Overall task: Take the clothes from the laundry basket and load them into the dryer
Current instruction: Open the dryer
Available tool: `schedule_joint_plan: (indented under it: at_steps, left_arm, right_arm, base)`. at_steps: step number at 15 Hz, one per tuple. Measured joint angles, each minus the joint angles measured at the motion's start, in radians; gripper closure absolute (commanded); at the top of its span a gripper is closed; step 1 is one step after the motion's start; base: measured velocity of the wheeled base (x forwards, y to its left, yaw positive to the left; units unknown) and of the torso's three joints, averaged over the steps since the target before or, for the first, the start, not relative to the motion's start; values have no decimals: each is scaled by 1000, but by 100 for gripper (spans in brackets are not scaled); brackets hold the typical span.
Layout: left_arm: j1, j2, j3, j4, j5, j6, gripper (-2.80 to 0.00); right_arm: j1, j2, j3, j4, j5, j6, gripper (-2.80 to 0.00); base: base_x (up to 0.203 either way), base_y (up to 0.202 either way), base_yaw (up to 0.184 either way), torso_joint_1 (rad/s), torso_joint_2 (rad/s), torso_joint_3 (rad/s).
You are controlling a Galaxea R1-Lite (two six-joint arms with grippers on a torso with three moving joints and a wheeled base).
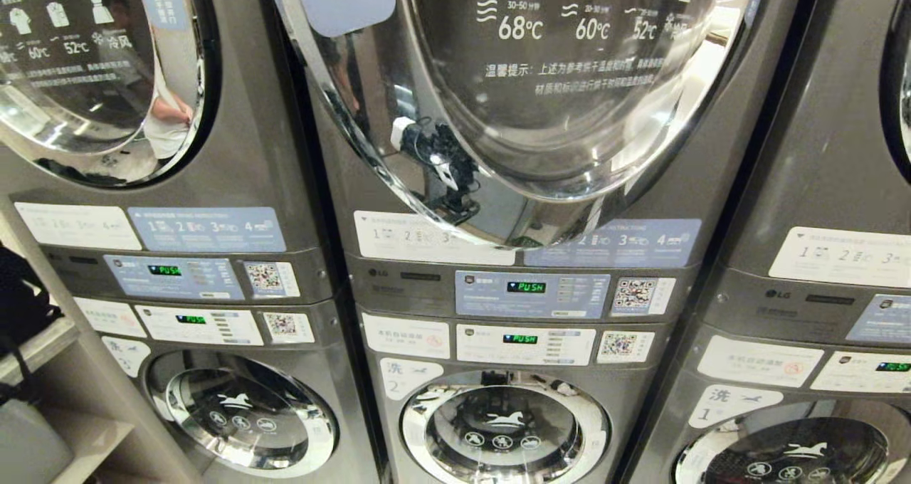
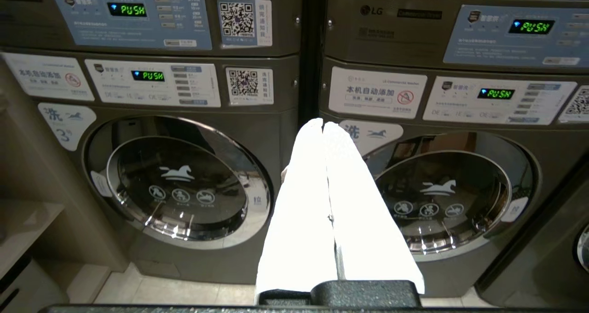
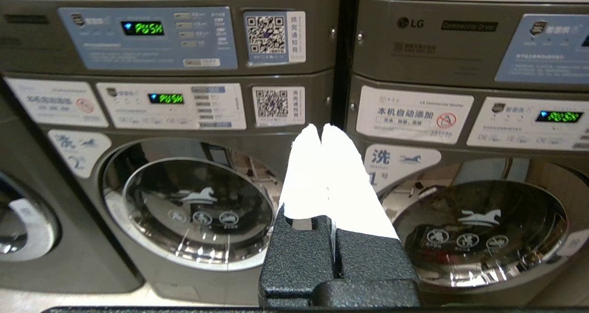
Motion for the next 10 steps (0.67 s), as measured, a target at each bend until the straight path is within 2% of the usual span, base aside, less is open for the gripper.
schedule_joint_plan:
  at_steps: [1,4,6,7,8,10]
  left_arm:
    - [0,0,0,0,0,0,0]
    - [0,0,0,0,0,2,0]
    - [-1,0,-3,1,-23,50,0]
    - [-1,2,-18,1,-54,93,0]
    - [-1,14,-68,1,-99,104,0]
    - [-2,96,-197,-9,-198,82,0]
  right_arm:
    - [0,0,0,0,0,0,0]
    - [0,0,0,0,1,1,0]
    - [0,0,0,0,-5,2,0]
    - [0,0,0,-1,-5,1,0]
    - [0,0,0,0,-4,-1,0]
    - [0,0,0,0,-3,-4,0]
  base:
    - [-126,0,3,-4,-5,4]
    - [0,0,0,10,4,-4]
    - [0,0,0,0,0,0]
    - [0,0,0,0,0,0]
    - [0,0,0,0,0,0]
    - [0,0,0,0,0,0]
